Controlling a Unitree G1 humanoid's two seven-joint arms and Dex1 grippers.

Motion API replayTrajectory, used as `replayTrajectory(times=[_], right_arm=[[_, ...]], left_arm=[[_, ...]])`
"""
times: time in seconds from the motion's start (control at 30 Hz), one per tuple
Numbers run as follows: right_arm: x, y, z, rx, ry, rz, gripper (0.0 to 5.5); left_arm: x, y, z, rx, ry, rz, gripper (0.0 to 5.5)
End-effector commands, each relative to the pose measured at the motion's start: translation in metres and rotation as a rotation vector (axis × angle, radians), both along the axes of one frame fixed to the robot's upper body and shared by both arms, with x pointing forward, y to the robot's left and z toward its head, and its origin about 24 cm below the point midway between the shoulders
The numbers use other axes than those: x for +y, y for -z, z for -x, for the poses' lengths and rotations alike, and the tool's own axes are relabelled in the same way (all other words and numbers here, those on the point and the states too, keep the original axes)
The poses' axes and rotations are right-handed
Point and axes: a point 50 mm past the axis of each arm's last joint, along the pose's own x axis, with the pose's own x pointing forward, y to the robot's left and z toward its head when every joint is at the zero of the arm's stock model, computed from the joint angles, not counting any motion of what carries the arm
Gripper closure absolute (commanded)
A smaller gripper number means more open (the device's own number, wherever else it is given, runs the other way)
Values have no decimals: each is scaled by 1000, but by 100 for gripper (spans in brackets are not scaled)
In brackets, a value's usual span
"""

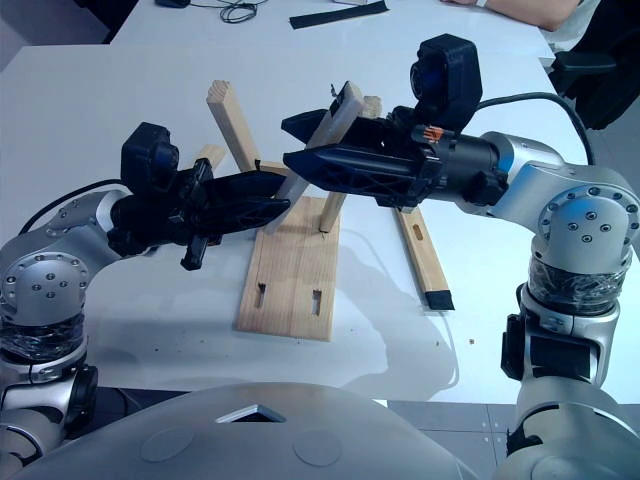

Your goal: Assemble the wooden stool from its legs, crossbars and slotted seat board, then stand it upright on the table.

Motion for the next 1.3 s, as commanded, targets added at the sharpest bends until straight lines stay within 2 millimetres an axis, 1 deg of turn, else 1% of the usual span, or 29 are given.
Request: replayTrajectory(times=[0.03, 0.17, 0.23, 0.43, 0.5, 0.53, 0.57, 0.67, 0.7, 0.73, 0.8, 0.93, 1.0, 1.03, 1.07, 1.13, 1.2, 1.3], right_arm=[[1, 1, 1, -14, 10, 12, 335], [0, 3, 0, -19, 33, 22, 395], [0, 4, -1, -23, 41, 25, 416], [1, 6, -3, -37, 69, 14, 418], [1, 7, -2, -41, 78, 15, 418], [1, 7, -2, -45, 84, 18, 418], [0, 6, -2, -52, 92, 25, 418], [-8, 1, -1, -82, 114, 50, 418], [-12, -2, -2, -92, 122, 64, 418], [-17, -4, -2, -101, 130, 82, 418], [-28, -7, 0, -126, 142, 142, 418], [-62, -6, 1, -180, 192, 352, 418], [-87, 4, -8, -211, 259, 501, 419], [-100, 12, -13, -234, 298, 588, 419], [-111, 20, -16, -260, 321, 660, 419], [-127, 37, -27, -281, 378, 737, 419], [-134, 54, -34, -308, 418, 784, 419], [-140, 75, -36, -347, 435, 838, 419]], left_arm=[[0, -1, -3, -12, -12, -19, 417], [2, -1, -4, -11, -27, -22, 417], [3, -1, -5, -5, -34, -23, 417], [3, -1, -5, 15, -17, -26, 417], [4, 3, -7, 72, -28, -39, 417], [5, 8, -8, 95, -31, -68, 380], [6, 14, -8, 95, -35, -119, 369], [11, 32, -3, 85, -55, -247, 313], [14, 38, -2, 83, -77, -283, 293], [17, 42, -1, 76, -80, -313, 285], [23, 50, 3, 62, -92, -355, 285], [29, 58, 4, 44, -136, -393, 285], [30, 60, 7, 36, -159, -392, 285], [30, 61, 8, 34, -171, -387, 285], [30, 61, 9, 33, -179, -383, 285], [31, 64, 12, 29, -206, -383, 285], [31, 66, 14, 24, -222, -385, 285], [31, 65, 14, 12, -229, -385, 285]])
